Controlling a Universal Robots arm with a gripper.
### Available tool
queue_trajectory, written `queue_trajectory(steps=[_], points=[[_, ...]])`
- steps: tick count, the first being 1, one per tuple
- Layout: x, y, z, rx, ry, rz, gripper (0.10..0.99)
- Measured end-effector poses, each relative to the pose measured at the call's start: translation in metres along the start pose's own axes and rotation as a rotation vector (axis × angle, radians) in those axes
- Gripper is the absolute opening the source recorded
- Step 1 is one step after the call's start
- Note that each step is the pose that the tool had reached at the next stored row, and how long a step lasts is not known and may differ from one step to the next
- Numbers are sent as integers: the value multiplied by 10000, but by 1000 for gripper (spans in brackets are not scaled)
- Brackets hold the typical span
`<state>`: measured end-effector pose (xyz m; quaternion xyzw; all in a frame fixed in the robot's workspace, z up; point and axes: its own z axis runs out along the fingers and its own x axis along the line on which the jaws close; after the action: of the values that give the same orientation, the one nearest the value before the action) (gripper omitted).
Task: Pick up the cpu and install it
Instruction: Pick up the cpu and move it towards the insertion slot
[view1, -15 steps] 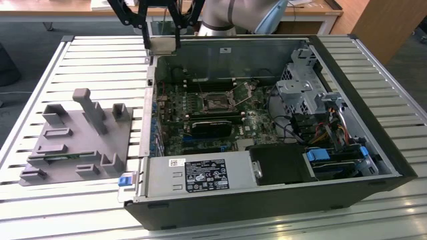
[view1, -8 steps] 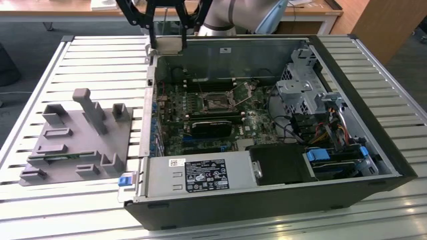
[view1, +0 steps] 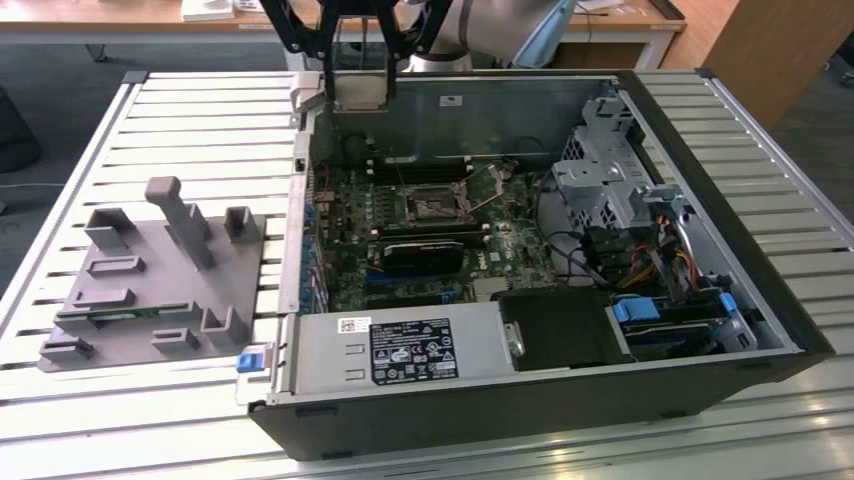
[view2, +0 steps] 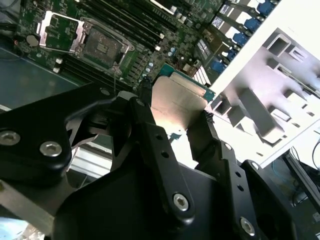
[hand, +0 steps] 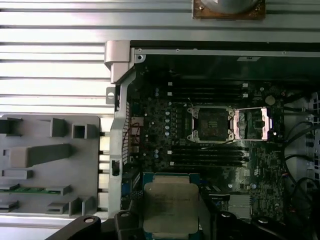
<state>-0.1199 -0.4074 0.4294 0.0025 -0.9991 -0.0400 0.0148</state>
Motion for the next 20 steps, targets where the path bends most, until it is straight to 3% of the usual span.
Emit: queue_trajectory(steps=[8,20], points=[[-160,52,72,-13,0,-24,533],[-273,222,128,-11,-30,-28,533]])
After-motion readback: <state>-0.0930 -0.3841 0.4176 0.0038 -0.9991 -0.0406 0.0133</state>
